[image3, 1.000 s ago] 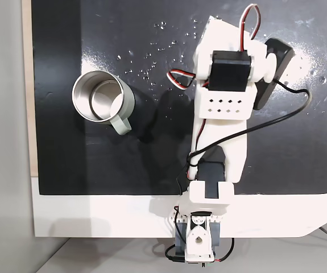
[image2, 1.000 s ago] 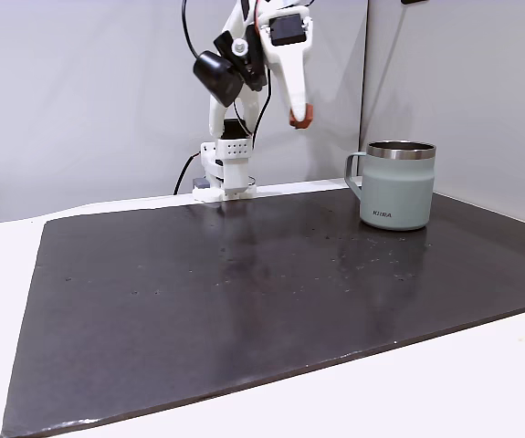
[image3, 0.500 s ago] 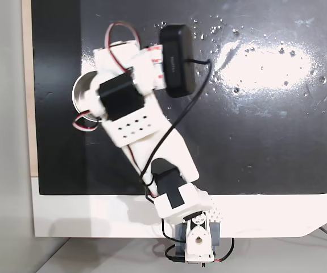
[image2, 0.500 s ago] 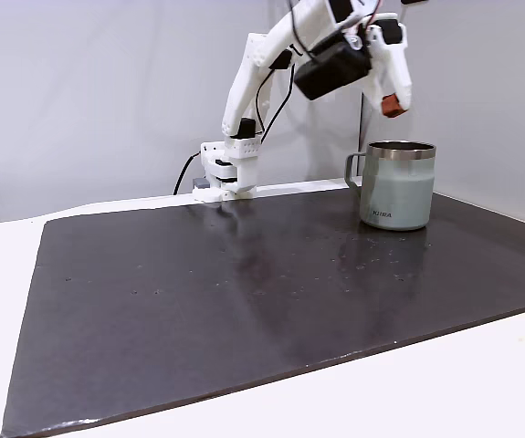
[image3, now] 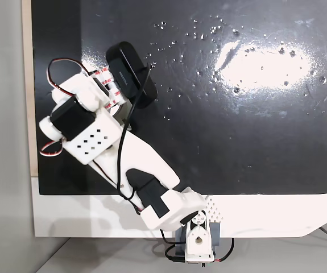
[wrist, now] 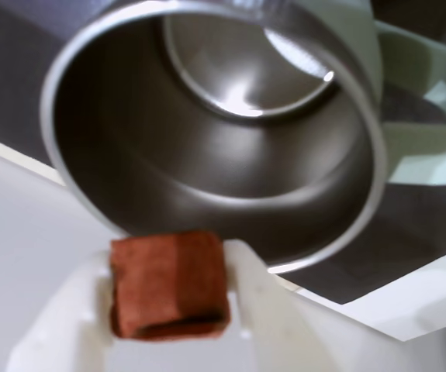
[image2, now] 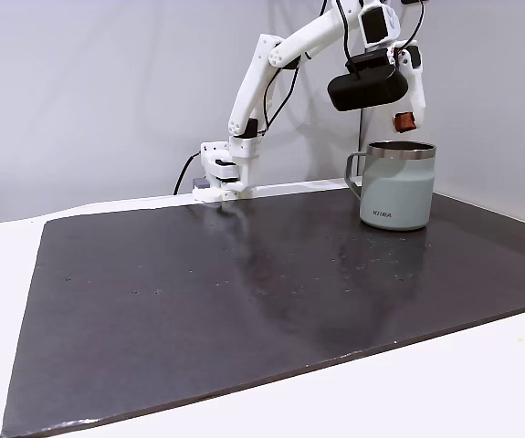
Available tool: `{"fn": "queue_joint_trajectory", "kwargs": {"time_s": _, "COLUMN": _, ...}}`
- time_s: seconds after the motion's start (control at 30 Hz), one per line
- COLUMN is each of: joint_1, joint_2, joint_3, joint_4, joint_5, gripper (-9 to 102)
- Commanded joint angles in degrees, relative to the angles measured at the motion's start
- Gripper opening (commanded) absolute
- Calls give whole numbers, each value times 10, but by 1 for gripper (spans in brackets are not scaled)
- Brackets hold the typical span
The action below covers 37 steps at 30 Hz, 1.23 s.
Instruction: Grasp a cube and put it in the cup.
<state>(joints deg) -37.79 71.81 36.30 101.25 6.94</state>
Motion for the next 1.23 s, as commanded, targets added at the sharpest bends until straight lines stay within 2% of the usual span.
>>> {"fn": "queue_joint_trajectory", "kwargs": {"time_s": 0.0, "joint_1": -7, "joint_2": 33, "joint_3": 4, "joint_4": 9, "joint_5": -6, "gripper": 8}}
{"fn": "queue_joint_trajectory", "kwargs": {"time_s": 0.17, "joint_1": -12, "joint_2": 33, "joint_3": 10, "joint_4": 11, "joint_5": -8, "gripper": 9}}
{"fn": "queue_joint_trajectory", "kwargs": {"time_s": 0.33, "joint_1": -13, "joint_2": 40, "joint_3": 14, "joint_4": 12, "joint_5": -6, "gripper": 22}}
{"fn": "queue_joint_trajectory", "kwargs": {"time_s": 0.4, "joint_1": -13, "joint_2": 41, "joint_3": 14, "joint_4": 12, "joint_5": -2, "gripper": 24}}
{"fn": "queue_joint_trajectory", "kwargs": {"time_s": 1.2, "joint_1": -11, "joint_2": 72, "joint_3": 57, "joint_4": 10, "joint_5": 0, "gripper": 23}}
